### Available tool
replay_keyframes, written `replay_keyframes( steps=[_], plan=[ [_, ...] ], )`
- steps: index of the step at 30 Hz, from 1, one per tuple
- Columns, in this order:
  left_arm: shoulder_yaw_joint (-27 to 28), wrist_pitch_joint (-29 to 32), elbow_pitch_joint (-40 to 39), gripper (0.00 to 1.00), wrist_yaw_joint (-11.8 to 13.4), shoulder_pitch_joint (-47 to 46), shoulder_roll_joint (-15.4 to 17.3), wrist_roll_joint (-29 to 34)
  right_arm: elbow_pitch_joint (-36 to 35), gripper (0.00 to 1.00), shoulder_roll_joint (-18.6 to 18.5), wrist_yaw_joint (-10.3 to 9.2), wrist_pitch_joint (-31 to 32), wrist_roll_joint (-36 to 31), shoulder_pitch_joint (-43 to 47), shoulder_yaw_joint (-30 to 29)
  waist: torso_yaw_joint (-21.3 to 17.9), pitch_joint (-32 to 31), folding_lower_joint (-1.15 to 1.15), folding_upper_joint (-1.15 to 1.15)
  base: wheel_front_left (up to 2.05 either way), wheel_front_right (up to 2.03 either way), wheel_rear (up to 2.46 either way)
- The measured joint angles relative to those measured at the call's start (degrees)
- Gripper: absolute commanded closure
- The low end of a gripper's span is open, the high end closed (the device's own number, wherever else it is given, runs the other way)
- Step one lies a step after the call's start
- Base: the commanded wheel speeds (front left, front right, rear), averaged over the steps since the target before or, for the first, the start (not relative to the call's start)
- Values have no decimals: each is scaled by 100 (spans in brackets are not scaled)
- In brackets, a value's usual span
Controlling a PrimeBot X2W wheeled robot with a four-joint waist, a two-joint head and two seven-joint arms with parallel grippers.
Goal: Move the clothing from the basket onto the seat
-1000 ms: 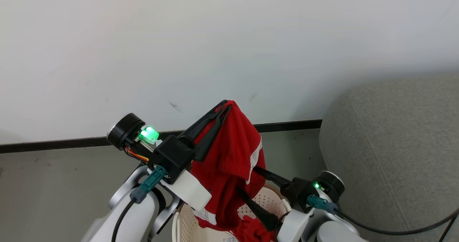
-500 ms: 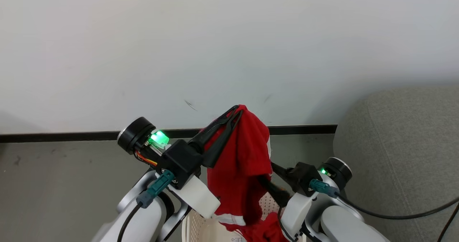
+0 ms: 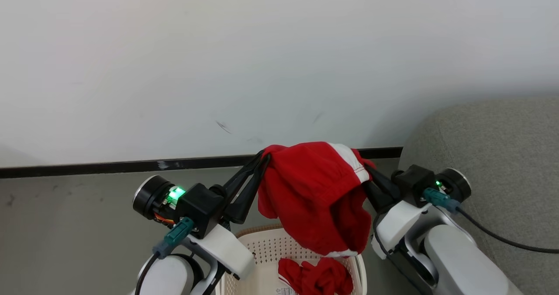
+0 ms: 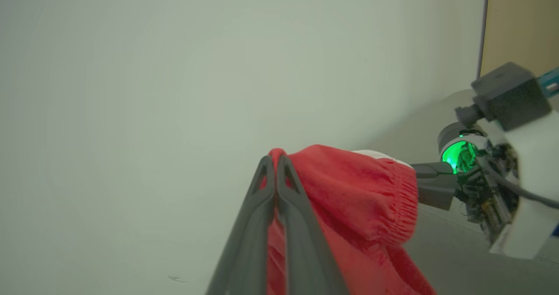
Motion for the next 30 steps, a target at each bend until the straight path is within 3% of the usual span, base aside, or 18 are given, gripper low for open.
replay_keyframes(
  steps=[5,6,8,9,10,30],
  plan=[
    [46,-66,197,100,31,152,-19,-132,-328,100,-131,0,0,62,30,-508,-132,5,0,0,0,0,0],
    [47,-69,227,77,32,185,-19,-140,-405,100,-169,1,0,67,48,-580,-162,4,0,0,0,0,0],
    [49,-124,282,49,56,253,-27,-143,-516,100,-248,0,0,68,54,-719,-225,4,0,0,0,0,0],
    [51,-131,320,15,58,259,-34,-167,-586,100,-271,1,0,70,59,-783,-258,4,0,0,0,0,0],
    [53,-171,344,0,75,260,-37,-189,-633,100,-280,0,0,70,59,-858,-293,4,0,0,0,0,0],
    [-404,-581,749,0,-12,717,-182,-347,-1457,100,-1000,0,0,-172,660,-1962,-1072,-25,0,0,0,0,0]
  ],
)
